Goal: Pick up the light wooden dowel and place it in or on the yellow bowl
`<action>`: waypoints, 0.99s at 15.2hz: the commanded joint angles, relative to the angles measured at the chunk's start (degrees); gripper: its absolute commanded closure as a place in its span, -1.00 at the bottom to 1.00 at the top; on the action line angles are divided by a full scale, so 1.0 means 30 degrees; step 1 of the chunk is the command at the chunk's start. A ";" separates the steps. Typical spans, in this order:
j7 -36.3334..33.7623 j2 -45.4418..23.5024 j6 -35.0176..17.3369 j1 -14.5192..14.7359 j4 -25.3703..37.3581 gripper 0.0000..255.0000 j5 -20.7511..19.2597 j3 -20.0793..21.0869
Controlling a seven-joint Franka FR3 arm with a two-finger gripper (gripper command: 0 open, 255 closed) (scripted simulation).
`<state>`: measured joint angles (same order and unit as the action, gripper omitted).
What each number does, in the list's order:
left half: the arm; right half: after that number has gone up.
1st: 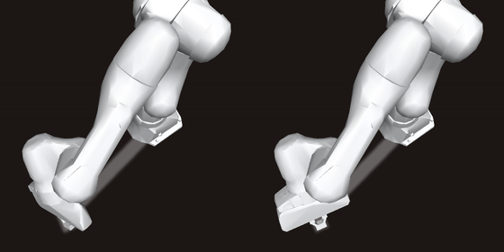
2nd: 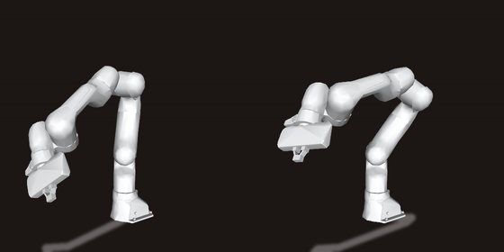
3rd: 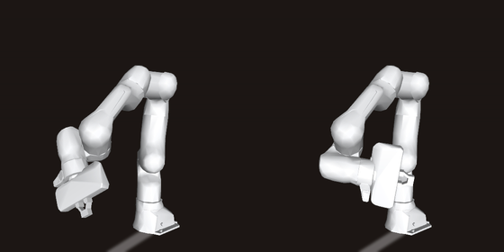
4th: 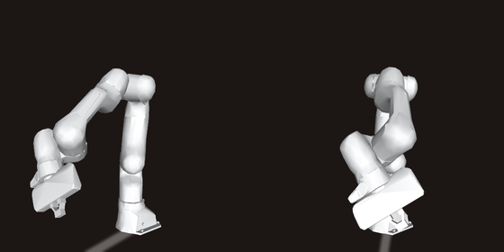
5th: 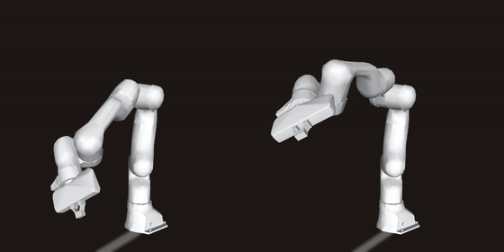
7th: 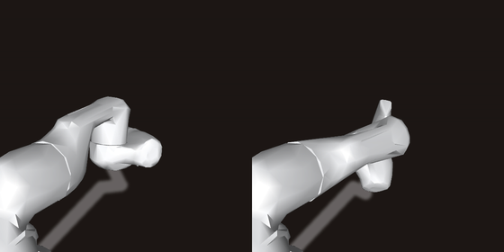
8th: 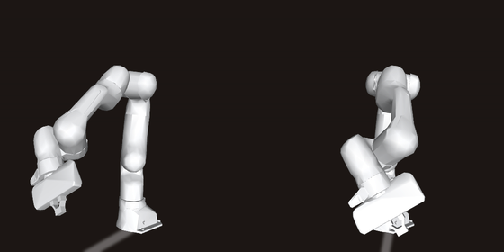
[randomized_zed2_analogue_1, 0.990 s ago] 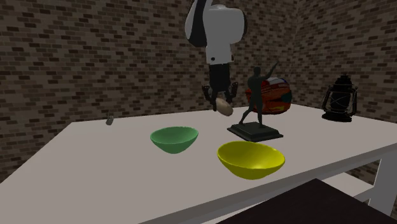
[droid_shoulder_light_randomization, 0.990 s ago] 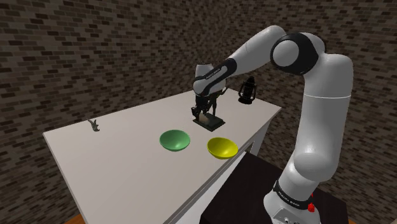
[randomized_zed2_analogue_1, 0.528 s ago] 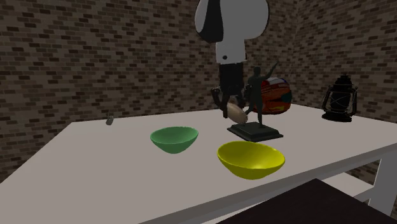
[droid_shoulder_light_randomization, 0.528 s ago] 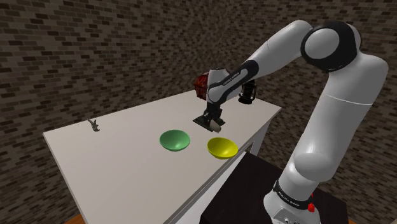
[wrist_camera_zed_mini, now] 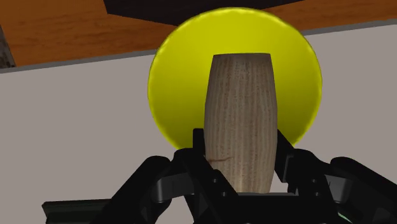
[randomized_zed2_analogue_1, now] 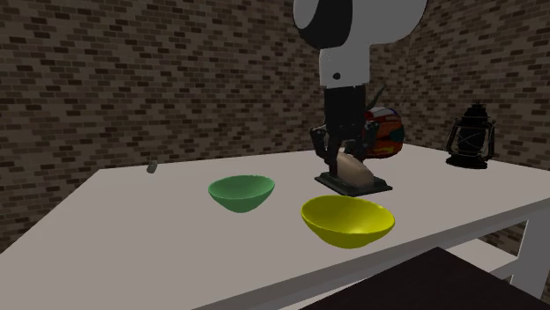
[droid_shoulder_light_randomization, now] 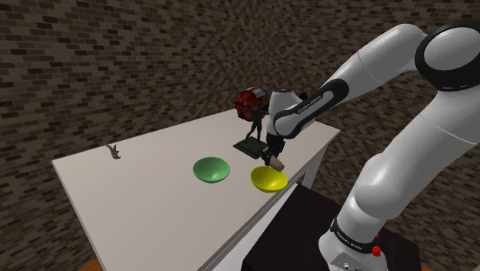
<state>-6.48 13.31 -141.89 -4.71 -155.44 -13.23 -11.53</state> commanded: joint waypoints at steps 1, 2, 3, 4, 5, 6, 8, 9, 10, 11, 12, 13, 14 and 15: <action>-0.0066 0.0038 -0.0426 -0.0081 -0.0459 1.00 -0.0152 -0.0030; -0.0099 -0.0239 -0.0765 -0.0087 -0.0522 1.00 -0.0177 -0.0047; -0.0132 -0.0522 -0.1105 -0.0092 -0.0580 1.00 -0.0201 -0.0064; -0.0165 -0.0811 -0.1445 -0.0098 -0.0632 1.00 -0.0225 -0.0080; -0.0199 -0.1106 -0.1787 -0.0103 -0.0680 1.00 -0.0249 -0.0095; -0.0233 -0.1406 -0.2128 -0.0108 -0.0721 1.00 -0.0271 -0.0109; -0.0302 -0.2024 -0.2812 -0.0118 -0.0789 1.00 -0.0315 -0.0134; -0.0337 -0.2342 -0.3154 -0.0124 -0.0814 1.00 -0.0335 -0.0145; -0.0372 -0.2664 -0.3496 -0.0128 -0.0834 1.00 -0.0355 -0.0155; -0.0408 -0.2991 -0.3837 -0.0132 -0.0848 1.00 -0.0374 -0.0165; -0.0444 -0.3320 -0.4174 -0.0136 -0.0857 1.00 -0.0391 -0.0174; -0.0443 -0.3316 -0.4173 -0.0136 -0.0861 1.00 -0.0391 -0.0174; -0.0443 -0.3318 -0.4173 -0.0136 -0.0858 1.00 -0.0391 -0.0174; -0.0443 -0.3319 -0.4173 -0.0136 -0.0858 1.00 -0.0391 -0.0174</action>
<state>-7.77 3.48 -154.22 -5.12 -157.98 -14.39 -12.05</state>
